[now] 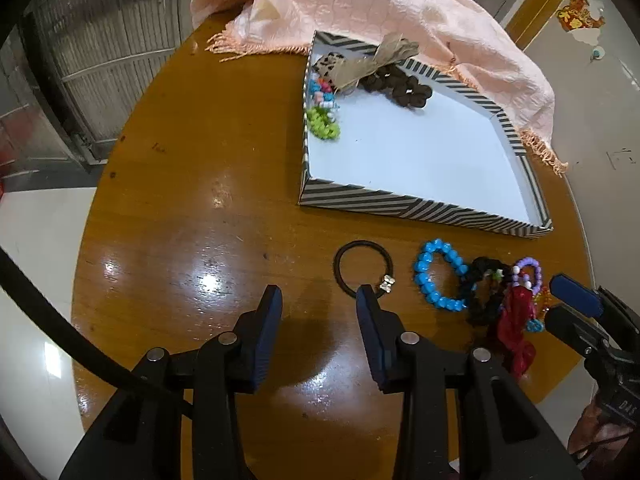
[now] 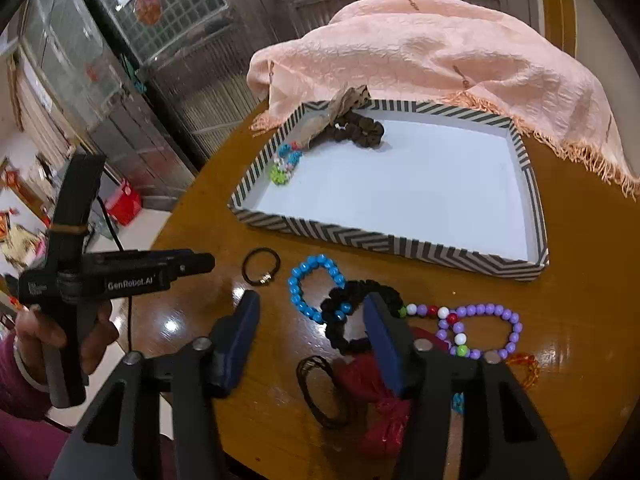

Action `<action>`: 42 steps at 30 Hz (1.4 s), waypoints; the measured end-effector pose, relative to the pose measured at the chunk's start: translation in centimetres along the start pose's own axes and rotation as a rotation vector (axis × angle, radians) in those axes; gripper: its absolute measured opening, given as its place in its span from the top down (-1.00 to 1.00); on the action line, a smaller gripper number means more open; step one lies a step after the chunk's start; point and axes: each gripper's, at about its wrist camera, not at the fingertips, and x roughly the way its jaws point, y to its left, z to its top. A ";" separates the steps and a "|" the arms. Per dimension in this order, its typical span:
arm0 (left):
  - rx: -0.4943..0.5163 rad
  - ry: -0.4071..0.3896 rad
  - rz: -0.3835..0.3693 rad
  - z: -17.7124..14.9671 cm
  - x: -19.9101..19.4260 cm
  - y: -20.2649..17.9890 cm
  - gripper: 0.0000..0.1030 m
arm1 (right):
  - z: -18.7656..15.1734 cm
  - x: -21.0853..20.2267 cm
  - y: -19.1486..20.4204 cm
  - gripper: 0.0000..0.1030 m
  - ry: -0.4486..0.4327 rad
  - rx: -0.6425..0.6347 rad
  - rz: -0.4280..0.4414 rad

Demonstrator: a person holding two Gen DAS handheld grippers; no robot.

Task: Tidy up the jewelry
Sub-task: 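Grasp the black hair tie with the left gripper while the right grasps the scrunchie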

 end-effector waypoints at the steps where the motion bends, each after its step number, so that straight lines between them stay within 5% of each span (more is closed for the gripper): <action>1: -0.001 0.000 0.000 0.1 0.2 -0.1 0.29 | 0.1 0.2 0.0 0.06 0.004 -0.004 0.001; 8: -0.003 0.016 0.030 0.4 1.5 -0.2 0.29 | 1.8 1.9 0.3 0.30 0.033 -0.085 -0.053; 17: -0.027 0.031 0.054 0.5 2.3 0.3 0.29 | 0.8 2.4 -3.7 0.29 0.108 -0.042 -0.071; 27: 0.023 0.040 0.110 1.3 3.6 -1.1 0.29 | 1.3 5.8 -3.2 0.30 0.175 -0.164 -0.113; 36: 0.079 0.031 0.188 1.7 4.2 -2.5 0.29 | 1.4 7.6 -4.2 0.30 0.214 -0.144 -0.091; 38: 0.099 0.023 0.196 1.6 4.3 -3.0 0.35 | 1.3 7.9 -4.3 0.42 0.217 -0.139 -0.096; 42: 0.131 0.018 0.185 1.4 4.4 -3.4 0.97 | 1.2 7.9 -4.2 0.81 0.206 -0.136 -0.091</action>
